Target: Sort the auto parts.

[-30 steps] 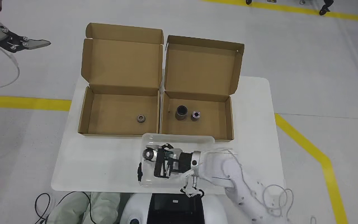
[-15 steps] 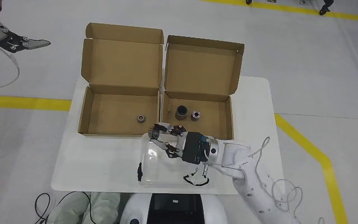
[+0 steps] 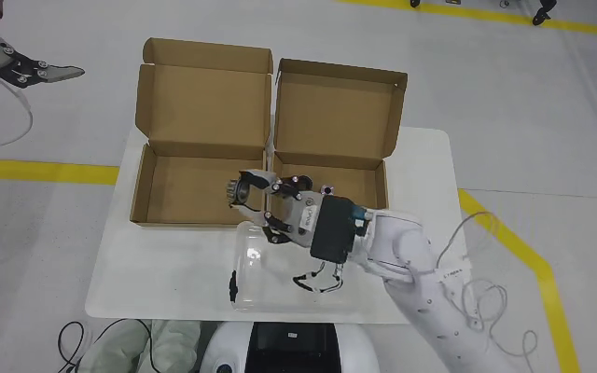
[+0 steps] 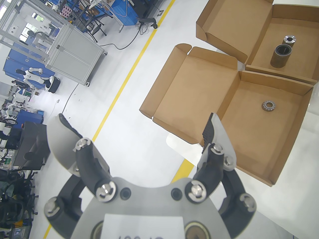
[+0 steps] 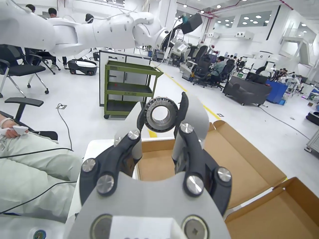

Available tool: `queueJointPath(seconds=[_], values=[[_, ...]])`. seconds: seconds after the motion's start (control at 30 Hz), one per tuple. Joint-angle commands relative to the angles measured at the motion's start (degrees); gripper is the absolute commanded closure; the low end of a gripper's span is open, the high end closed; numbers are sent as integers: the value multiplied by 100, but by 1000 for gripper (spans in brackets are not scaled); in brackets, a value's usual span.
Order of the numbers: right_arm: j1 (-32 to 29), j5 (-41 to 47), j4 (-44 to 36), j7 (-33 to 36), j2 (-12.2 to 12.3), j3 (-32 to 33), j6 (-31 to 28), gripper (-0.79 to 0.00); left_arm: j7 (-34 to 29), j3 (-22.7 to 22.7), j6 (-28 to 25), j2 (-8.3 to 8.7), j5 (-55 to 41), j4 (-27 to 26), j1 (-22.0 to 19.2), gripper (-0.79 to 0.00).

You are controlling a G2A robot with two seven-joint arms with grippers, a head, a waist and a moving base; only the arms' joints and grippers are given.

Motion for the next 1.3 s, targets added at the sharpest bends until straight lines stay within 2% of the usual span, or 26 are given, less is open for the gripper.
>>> queueJointPath(seconds=[0.0, 0.27, 0.6, 1.0, 1.27], values=[[75, -14, -71, -25, -14, 1, 99, 0, 0, 0, 0, 0, 0, 0, 0, -785], [410, -3, -363, -58, -65, 59, 362, 0, 0, 0, 0, 0, 0, 0, 0, -785], [713, 102, -736, 603, -109, 50, 613, 0, 0, 0, 0, 0, 0, 0, 0, -785], [637, -171, -824, 913, -111, -11, 728, 0, 0, 0, 0, 0, 0, 0, 0, -785], [417, -466, -422, 963, -113, -183, 867, 0, 0, 0, 0, 0, 0, 0, 0, -785]])
